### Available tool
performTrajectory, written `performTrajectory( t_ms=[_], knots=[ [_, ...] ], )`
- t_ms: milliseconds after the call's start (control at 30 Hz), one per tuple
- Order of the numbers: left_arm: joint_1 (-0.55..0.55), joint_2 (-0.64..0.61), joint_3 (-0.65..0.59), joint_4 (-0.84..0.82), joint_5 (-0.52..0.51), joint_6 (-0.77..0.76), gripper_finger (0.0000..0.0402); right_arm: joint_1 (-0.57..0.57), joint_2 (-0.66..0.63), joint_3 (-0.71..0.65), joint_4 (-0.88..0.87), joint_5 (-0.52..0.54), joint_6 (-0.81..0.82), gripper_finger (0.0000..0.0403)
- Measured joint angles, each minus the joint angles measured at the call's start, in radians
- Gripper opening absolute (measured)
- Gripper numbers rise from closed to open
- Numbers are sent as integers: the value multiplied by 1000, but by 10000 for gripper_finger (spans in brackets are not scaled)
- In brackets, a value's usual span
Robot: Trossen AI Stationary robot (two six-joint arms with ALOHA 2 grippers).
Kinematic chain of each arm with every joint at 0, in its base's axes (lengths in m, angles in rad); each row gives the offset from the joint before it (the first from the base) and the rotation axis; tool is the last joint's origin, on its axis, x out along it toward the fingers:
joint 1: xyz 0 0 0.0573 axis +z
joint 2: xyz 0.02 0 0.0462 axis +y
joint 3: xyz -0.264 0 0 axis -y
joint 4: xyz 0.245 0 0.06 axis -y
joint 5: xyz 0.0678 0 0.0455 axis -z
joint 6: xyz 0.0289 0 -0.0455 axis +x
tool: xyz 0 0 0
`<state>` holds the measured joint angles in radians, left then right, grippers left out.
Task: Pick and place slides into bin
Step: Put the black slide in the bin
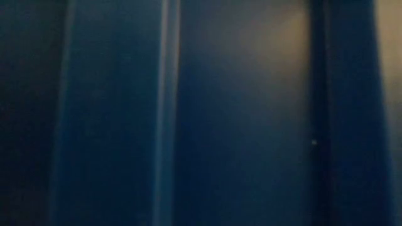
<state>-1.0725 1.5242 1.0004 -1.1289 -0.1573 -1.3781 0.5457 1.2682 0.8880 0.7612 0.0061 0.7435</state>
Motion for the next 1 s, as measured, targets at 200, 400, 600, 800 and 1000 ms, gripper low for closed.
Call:
performTrajectory(
  t_ms=[200, 400, 600, 800, 1000],
  knots=[
    [0, 6, -8, -68, -59, 38, 191, 0, 0, 0, -64, 41, 49, 339],
    [0, 6, -8, -76, -112, 39, 191, -3, 0, 0, -72, 95, 113, 337],
    [-1, 6, -8, -143, -196, 18, 191, -4, 0, 1, -23, 133, 140, 339],
    [-1, 16, -8, -166, -293, 34, 221, -4, 0, 1, -75, 200, 224, 338],
    [-1, 57, -18, -178, -340, 65, 273, 0, 1, 1, -105, 241, 253, 337]
  ],
)
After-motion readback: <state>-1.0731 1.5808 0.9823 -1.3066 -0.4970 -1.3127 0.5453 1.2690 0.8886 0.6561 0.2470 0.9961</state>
